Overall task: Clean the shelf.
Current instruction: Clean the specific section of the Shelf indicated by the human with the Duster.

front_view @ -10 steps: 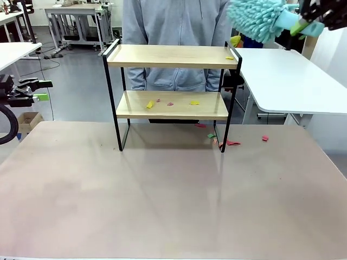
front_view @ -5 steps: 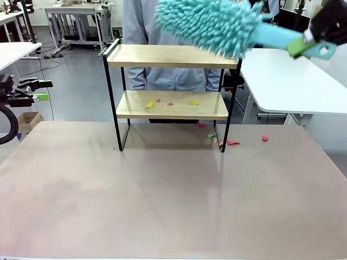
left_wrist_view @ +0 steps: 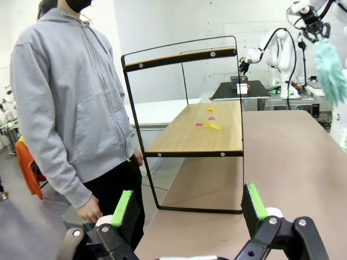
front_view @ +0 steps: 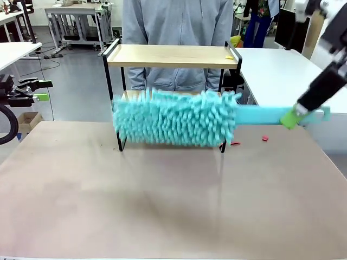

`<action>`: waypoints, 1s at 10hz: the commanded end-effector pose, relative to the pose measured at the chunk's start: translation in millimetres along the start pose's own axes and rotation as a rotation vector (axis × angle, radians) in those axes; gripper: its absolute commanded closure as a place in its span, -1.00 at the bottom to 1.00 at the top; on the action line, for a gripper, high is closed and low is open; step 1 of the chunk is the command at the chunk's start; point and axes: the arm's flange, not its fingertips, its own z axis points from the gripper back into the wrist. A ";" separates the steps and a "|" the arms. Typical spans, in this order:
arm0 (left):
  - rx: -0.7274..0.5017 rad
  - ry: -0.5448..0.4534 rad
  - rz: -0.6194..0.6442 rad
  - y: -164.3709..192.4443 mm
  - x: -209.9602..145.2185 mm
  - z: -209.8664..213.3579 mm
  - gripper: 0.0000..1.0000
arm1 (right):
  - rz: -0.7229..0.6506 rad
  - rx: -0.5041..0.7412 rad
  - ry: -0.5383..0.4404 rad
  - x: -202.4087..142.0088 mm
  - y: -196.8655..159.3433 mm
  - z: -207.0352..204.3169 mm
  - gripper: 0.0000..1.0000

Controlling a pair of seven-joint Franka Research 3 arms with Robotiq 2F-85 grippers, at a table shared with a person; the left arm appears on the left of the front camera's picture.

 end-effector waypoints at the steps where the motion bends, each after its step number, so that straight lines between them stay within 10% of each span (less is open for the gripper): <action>1: -0.004 0.002 -0.005 -1.2 2.5 -0.7 -1.00 | 0.100 -0.065 0.107 -17.2 -7.7 -4.0 0.73; 10: -0.004 0.002 -0.005 -1.2 2.5 -0.7 -1.00 | 0.179 -0.074 0.237 -49.9 -32.5 -75.7 0.73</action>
